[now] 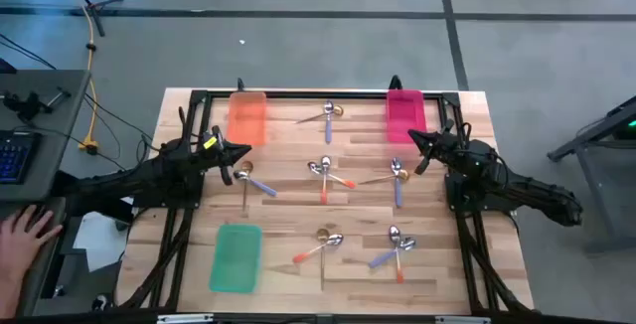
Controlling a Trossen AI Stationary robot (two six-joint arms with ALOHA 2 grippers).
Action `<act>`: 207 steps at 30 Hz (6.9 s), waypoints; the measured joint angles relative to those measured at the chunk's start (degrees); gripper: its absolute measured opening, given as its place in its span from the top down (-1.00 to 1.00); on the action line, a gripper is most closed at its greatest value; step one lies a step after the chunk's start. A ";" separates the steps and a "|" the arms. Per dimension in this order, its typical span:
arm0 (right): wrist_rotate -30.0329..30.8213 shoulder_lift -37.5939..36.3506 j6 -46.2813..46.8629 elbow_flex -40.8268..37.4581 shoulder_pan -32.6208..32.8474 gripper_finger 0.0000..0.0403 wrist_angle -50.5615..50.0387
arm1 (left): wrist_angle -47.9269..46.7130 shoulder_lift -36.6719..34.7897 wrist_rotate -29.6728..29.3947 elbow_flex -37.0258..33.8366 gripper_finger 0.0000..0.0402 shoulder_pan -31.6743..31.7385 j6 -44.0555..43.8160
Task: Sort silverware by color (type)
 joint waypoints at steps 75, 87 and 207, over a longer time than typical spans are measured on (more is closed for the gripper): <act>-12.39 7.00 22.62 4.27 0.31 1.00 19.59 | 2.24 0.01 0.00 -0.01 1.00 -0.02 -5.65; -11.27 40.19 20.64 20.37 8.47 0.62 -9.24 | 2.07 0.01 0.00 0.00 1.00 0.00 -3.62; -18.43 84.36 1.48 60.10 -19.88 0.76 -39.77 | 2.33 8.48 -2.35 -0.01 1.00 -0.02 -5.57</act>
